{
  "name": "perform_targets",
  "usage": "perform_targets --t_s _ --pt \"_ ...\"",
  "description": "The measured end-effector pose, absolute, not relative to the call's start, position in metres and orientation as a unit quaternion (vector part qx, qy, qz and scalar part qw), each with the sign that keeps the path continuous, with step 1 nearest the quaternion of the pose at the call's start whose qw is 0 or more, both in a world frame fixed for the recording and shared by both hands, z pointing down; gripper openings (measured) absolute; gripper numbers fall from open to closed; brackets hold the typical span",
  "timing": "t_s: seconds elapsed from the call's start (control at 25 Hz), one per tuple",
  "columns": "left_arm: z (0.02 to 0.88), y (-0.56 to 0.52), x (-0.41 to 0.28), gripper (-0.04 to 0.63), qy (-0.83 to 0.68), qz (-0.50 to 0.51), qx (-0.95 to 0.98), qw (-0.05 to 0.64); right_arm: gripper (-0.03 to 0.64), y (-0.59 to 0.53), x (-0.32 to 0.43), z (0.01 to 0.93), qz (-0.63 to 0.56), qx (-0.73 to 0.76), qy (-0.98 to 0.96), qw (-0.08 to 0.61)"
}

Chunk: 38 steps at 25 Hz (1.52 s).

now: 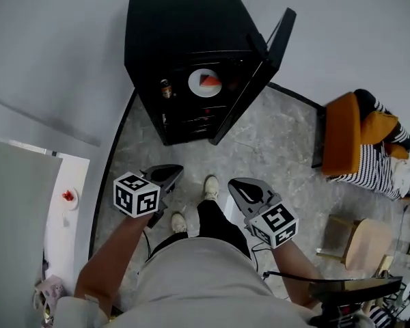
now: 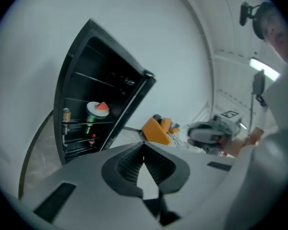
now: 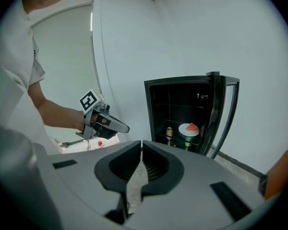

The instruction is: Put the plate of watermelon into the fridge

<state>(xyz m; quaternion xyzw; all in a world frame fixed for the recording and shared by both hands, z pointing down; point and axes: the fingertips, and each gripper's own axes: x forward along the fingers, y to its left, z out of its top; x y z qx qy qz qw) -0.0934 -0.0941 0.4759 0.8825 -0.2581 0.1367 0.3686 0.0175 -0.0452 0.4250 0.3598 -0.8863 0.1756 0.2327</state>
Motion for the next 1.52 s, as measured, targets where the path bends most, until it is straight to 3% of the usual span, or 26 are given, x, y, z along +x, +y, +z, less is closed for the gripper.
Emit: perform_targets --t_s 0.6,1.52 --pt "0.393 0.031 -0.167 0.012 -0.243 0.112 0.913 0.309 0.02 0.036 -0.052 0.394 0.139 0.34 -0.903 0.223" --pt "0.376 0.07 -0.16 0.014 -0.211 0.117 0.927 0.287 0.015 0.074 -0.085 0.381 0.111 0.317 -0.91 0.243"
